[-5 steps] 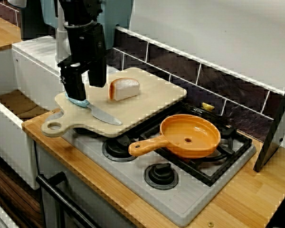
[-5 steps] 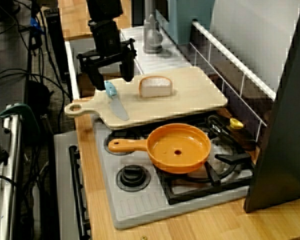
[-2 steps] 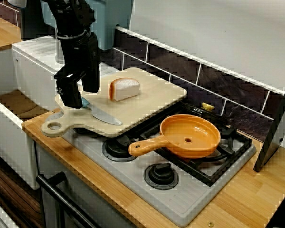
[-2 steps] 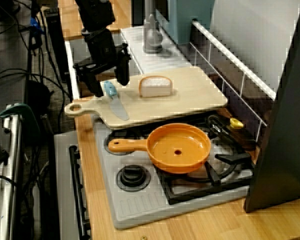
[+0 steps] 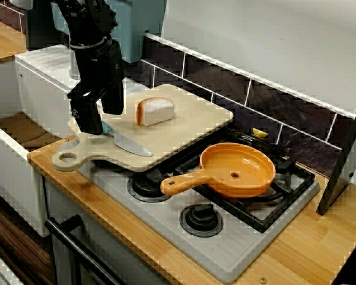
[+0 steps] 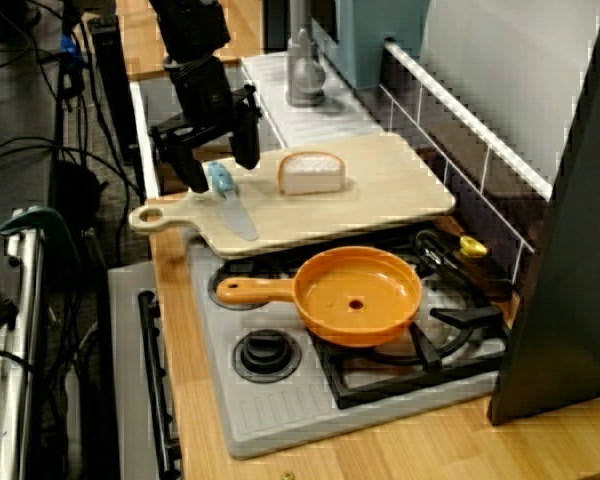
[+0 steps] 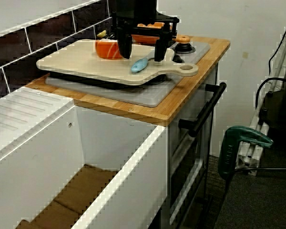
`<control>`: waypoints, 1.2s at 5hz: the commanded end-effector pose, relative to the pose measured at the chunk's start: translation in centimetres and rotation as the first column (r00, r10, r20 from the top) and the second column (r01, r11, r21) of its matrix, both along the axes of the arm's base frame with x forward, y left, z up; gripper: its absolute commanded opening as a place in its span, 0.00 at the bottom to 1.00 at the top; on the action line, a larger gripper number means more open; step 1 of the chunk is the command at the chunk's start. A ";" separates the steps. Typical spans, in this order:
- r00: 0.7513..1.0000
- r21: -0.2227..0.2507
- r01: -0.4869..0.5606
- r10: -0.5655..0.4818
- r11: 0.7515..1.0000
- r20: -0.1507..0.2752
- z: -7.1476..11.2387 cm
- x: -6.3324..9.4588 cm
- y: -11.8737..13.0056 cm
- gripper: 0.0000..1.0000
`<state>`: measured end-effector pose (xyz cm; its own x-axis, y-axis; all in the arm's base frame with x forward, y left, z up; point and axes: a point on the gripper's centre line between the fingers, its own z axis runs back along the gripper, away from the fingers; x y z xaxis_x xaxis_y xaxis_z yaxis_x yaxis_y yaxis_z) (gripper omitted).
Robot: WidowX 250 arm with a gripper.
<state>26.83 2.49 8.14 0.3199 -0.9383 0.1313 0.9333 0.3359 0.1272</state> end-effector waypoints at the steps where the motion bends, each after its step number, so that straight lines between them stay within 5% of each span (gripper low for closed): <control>1: 0.999 0.034 -0.002 0.001 0.999 0.032 0.6 0.2 0.7 1.00; 5: 1.000 0.063 -0.010 0.010 0.998 0.008 -0.6 -0.4 0.4 1.00; 6: 1.000 0.061 -0.031 0.031 0.998 -0.001 -1.1 -0.6 0.3 0.69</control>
